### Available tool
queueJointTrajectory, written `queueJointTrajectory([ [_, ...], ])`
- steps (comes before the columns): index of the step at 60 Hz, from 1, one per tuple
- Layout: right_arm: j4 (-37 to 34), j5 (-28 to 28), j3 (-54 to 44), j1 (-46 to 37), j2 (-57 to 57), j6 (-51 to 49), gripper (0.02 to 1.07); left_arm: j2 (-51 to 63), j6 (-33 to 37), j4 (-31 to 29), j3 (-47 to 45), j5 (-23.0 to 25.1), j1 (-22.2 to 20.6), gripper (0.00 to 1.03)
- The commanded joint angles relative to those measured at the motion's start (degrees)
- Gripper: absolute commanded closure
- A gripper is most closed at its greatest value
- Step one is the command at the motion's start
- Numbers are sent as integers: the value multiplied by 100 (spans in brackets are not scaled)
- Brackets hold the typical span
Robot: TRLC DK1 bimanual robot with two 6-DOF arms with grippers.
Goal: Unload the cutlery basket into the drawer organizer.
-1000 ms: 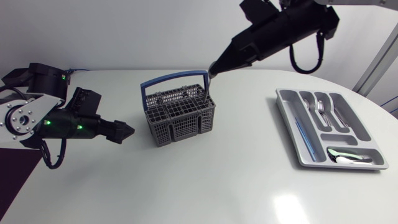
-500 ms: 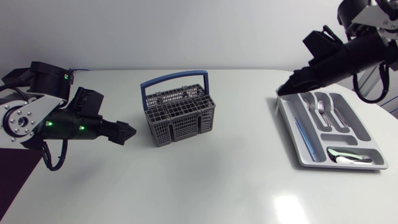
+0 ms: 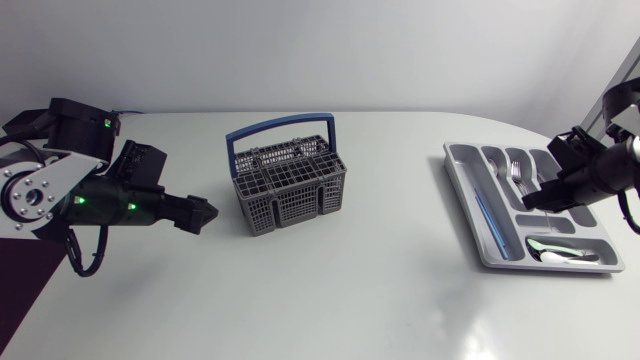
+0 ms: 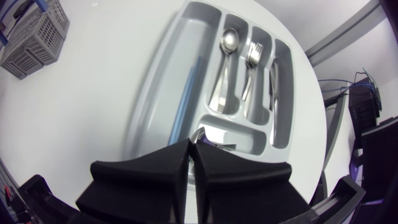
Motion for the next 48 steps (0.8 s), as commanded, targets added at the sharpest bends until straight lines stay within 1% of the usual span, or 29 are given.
queueJointTrajectory([
  [1, 246, 199, -289, -215, 87, -300, 101, -127, -119, -69, -38, -37, -65, 4],
  [11, 756, 560, -570, -593, 289, -546, 101, -267, -172, -130, -73, -160, -162, 4],
  [22, 1116, 744, -790, -857, 544, -696, 100, -408, -207, -253, -99, -221, -215, 4],
  [36, 1450, 999, -1168, -857, 527, -687, 100, -514, -216, -332, -108, -300, -259, 4],
  [45, 1802, 1289, -1308, -751, 667, -634, 99, -558, -242, -359, -135, -327, -329, 4],
  [47, 1855, 1324, -1343, -716, 676, -625, 99, -566, -251, -367, -143, -327, -338, 4],
  [48, 1863, 1333, -1361, -707, 676, -625, 96, -575, -251, -367, -152, -327, -329, 4],
])
